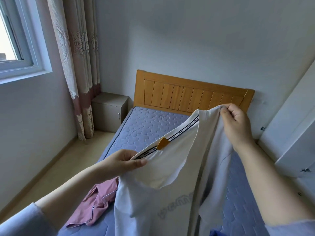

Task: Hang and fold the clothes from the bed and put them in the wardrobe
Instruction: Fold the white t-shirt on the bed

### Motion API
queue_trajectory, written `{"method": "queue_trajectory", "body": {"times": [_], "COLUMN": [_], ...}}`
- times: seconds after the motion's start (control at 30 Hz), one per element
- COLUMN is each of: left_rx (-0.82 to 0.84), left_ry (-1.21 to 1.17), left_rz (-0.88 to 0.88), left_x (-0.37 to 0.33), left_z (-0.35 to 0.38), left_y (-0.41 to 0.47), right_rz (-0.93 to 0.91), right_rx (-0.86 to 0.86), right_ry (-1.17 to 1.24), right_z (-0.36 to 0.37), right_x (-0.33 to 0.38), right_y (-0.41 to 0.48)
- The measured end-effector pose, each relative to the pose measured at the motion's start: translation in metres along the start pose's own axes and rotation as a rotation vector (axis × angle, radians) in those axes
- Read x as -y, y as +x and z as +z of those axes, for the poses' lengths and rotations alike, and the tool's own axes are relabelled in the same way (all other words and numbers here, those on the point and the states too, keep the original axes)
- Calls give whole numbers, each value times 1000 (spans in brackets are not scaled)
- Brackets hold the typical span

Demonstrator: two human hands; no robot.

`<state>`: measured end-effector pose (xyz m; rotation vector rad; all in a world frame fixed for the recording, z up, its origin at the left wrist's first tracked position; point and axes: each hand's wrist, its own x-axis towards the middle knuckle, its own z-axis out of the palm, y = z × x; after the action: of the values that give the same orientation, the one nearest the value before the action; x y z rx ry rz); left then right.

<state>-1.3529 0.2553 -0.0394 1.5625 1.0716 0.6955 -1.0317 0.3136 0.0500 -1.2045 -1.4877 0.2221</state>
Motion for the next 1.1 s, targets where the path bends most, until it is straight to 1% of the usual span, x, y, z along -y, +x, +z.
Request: {"method": "queue_trajectory", "body": {"times": [0.07,0.2,0.27,0.33,0.4,0.5,0.6,0.7,0.8,0.9,1.03,1.1], "left_rx": [-24,-87,-69,-30,-45,-134,-246,-409,-555,-670,-839,-905], "left_ry": [15,-47,-49,37,202,376,415,433,566,573,454,413], "left_rz": [-5,39,53,39,40,82,193,318,397,411,371,334], "left_x": [0,-4,-7,-11,-17,-20,-22,-18,-12,-6,-2,-4], "left_z": [-6,-11,-16,-22,-28,-34,-37,-42,-46,-52,-54,-54], "left_y": [1,4,3,1,0,0,1,2,2,2,3,3], "right_rz": [20,50,65,83,106,136,158,157,142,110,51,22], "right_rx": [7,0,11,13,13,32,29,29,54,63,84,80], "right_ry": [-47,-108,-121,-129,-146,-162,-169,-154,-146,-129,-153,-206], "right_z": [-2,-3,-3,-5,-7,-8,-7,-6,-7,-8,-11,-13], "right_x": [-10,-22,-27,-32,-36,-41,-43,-40,-35,-29,-24,-22], "right_y": [-2,-9,-13,-16,-17,-21,-23,-25,-26,-28,-33,-36]}}
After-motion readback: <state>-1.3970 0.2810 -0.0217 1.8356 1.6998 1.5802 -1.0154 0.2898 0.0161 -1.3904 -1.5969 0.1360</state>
